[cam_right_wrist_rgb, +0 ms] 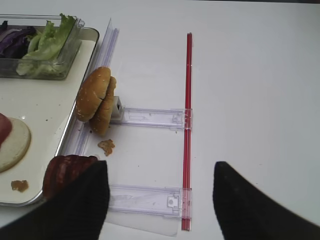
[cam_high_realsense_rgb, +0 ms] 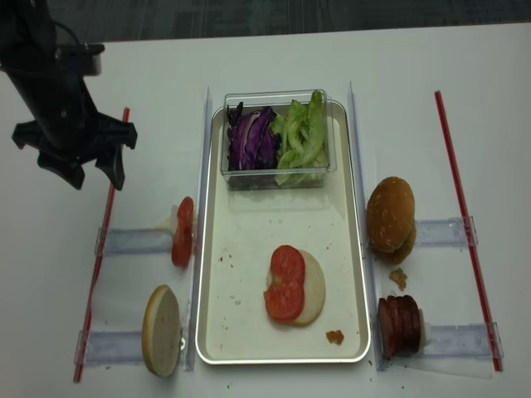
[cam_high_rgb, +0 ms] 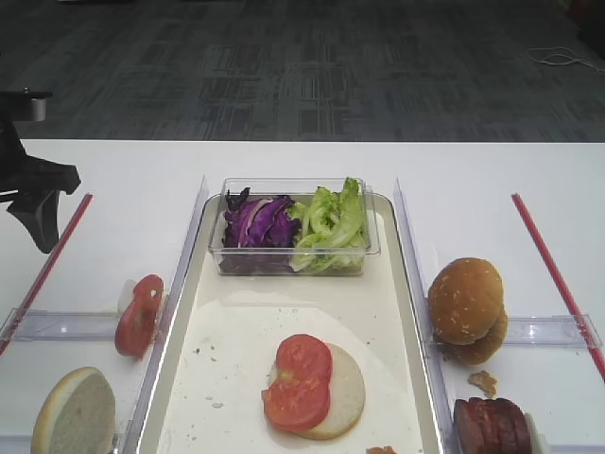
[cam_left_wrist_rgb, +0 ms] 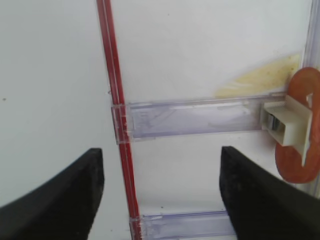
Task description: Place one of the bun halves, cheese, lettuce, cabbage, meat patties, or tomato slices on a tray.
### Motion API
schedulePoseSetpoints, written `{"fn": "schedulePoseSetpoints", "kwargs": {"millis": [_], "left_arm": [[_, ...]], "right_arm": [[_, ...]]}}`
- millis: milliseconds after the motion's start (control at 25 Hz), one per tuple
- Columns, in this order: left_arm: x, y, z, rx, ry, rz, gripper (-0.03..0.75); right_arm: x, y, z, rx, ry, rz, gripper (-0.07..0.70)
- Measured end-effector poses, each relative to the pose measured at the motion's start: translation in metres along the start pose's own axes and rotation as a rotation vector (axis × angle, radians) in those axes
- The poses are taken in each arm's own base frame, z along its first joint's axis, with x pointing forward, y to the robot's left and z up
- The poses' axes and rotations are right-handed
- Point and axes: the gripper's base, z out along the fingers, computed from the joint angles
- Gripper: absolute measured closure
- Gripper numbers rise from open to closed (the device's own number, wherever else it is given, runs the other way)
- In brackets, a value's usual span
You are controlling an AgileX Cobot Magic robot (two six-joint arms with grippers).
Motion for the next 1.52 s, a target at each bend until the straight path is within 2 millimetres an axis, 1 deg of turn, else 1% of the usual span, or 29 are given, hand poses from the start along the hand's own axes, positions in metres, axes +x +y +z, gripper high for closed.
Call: {"fn": "schedulePoseSetpoints", "kwargs": {"millis": [160, 240, 400, 560, 720, 840, 960, 1280, 1520], "left_arm": [[0.002, 0.000, 0.003, 0.001, 0.014, 0.002, 0.249], [0.007, 0.000, 0.002, 0.001, 0.018, 0.004, 0.247], [0.021, -0.001, -0.007, 0.000, 0.001, 0.008, 0.247], [0.039, -0.003, -0.009, 0.011, 0.008, 0.006, 0.247], [0.061, -0.005, -0.006, 0.028, 0.036, 0.002, 0.247], [0.083, -0.006, -0.005, 0.031, 0.048, 0.004, 0.247], [0.104, -0.007, -0.010, 0.034, 0.033, 0.003, 0.247], [0.149, -0.012, -0.024, 0.056, -0.052, -0.002, 0.247], [0.184, -0.014, -0.017, 0.066, -0.069, -0.006, 0.247]], "right_arm": [[0.000, 0.000, 0.000, 0.000, 0.000, 0.000, 0.164], [0.000, 0.000, 0.000, 0.000, 0.000, 0.000, 0.164], [0.000, 0.000, 0.000, 0.000, 0.000, 0.000, 0.164], [0.000, 0.000, 0.000, 0.000, 0.000, 0.000, 0.164], [0.000, 0.000, 0.000, 0.000, 0.000, 0.000, 0.164], [0.000, 0.000, 0.000, 0.000, 0.000, -0.002, 0.164], [0.000, 0.000, 0.000, 0.000, 0.000, -0.002, 0.164], [0.000, 0.000, 0.000, 0.000, 0.000, -0.002, 0.164], [0.000, 0.000, 0.000, 0.000, 0.000, -0.002, 0.164]]}}
